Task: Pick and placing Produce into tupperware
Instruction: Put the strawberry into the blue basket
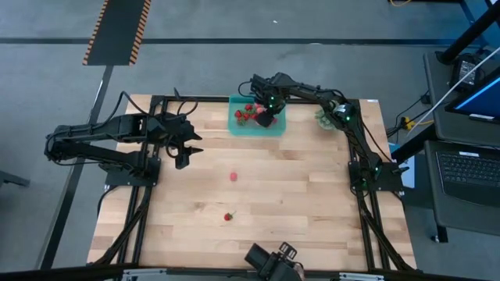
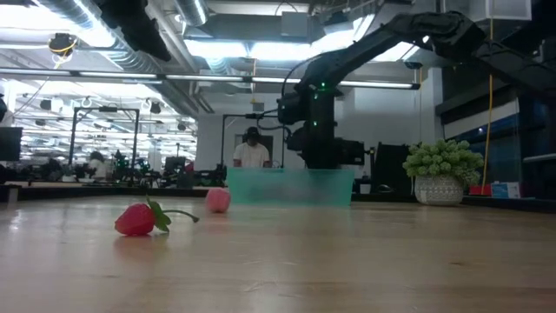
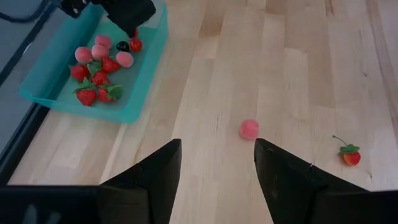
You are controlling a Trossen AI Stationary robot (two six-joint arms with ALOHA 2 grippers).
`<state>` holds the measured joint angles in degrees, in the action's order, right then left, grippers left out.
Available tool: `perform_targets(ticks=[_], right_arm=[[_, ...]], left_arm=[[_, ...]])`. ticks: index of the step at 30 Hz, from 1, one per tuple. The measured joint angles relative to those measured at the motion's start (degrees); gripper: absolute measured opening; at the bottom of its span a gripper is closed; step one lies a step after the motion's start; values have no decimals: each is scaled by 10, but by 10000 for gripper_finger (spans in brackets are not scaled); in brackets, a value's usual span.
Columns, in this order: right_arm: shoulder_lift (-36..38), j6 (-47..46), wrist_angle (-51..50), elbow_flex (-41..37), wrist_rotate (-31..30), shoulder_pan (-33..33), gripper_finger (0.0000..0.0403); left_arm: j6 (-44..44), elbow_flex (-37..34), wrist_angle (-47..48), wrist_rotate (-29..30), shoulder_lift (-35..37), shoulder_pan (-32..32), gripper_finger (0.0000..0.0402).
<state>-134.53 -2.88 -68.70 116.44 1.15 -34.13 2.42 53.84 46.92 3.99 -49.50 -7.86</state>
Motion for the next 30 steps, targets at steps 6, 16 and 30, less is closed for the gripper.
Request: perform_targets(ticks=[6, 16, 30], right_arm=[[1, -43, -51, 92, 0, 3, 221], [50, -144, -156, 164, 12, 44, 199], [128, -107, -213, 166, 15, 211, 170]], left_arm=[[0, 0, 0, 0, 0, 0, 195], [16, 0, 11, 0, 0, 0, 195], [19, 0, 16, -5, 0, 0, 195]])
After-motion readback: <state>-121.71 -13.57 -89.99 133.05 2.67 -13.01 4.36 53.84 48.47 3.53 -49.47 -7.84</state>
